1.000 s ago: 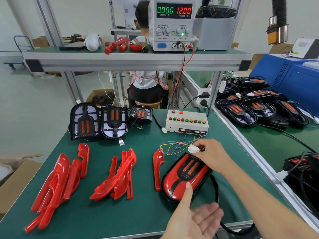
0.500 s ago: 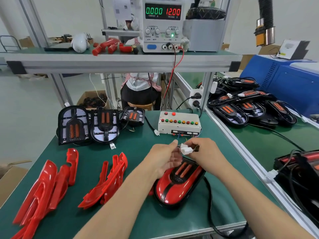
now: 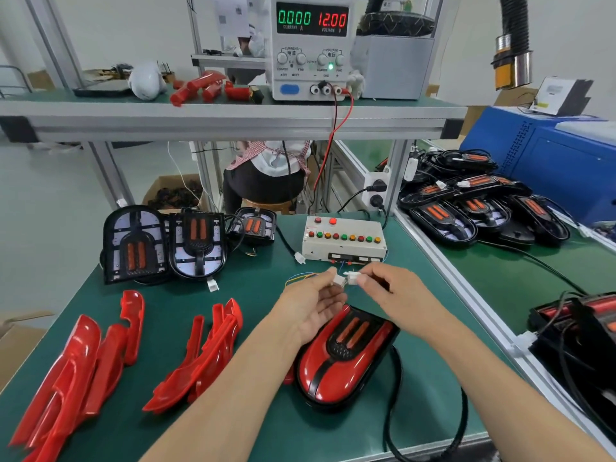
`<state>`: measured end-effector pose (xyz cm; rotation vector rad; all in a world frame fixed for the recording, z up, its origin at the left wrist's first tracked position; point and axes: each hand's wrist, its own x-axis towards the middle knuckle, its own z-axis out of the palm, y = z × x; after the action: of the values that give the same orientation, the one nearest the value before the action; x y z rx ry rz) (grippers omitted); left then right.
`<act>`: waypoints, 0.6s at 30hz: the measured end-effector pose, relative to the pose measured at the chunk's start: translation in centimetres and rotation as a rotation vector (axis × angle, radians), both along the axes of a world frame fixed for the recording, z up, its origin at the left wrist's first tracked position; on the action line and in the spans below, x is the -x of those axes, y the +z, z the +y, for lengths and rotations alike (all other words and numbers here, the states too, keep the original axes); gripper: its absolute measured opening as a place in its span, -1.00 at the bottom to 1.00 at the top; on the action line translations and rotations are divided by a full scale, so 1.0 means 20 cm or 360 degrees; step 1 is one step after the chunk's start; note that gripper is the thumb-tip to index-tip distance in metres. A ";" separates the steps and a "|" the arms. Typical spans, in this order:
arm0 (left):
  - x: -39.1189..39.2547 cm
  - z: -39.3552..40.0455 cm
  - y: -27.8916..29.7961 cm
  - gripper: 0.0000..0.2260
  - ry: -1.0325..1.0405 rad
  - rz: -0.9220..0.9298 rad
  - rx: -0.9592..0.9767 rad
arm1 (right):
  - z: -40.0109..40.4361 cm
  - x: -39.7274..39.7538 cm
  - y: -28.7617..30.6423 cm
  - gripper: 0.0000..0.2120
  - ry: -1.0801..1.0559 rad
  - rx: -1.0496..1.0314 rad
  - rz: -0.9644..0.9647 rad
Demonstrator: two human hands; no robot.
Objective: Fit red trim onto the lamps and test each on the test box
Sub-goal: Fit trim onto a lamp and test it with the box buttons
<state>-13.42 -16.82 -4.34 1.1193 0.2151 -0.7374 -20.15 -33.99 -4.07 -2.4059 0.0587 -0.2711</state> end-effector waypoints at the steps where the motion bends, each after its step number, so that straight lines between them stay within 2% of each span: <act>1: 0.00 0.00 0.00 -0.81 -0.0004 0.0010 0.0004 | 0.01 0.00 0.00 -0.81 -0.0027 0.0069 -0.0065; 5: 0.00 -0.02 0.02 -0.84 0.0010 0.0048 0.0055 | 0.03 -0.01 -0.02 -0.88 -0.0050 0.0232 -0.0242; 13: 0.02 -0.05 0.01 -0.87 0.0074 0.0156 0.0200 | 0.10 0.00 -0.04 -0.78 -0.0147 0.0532 -0.0540; 18: 0.00 -0.06 0.03 -0.87 0.0052 0.0137 0.0171 | 0.10 0.02 -0.04 -0.81 -0.0165 0.0548 -0.0627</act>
<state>-13.48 -17.97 -3.78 0.9812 0.2633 -0.7600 -20.51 -32.01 -4.89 -2.6422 -0.0473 -0.8584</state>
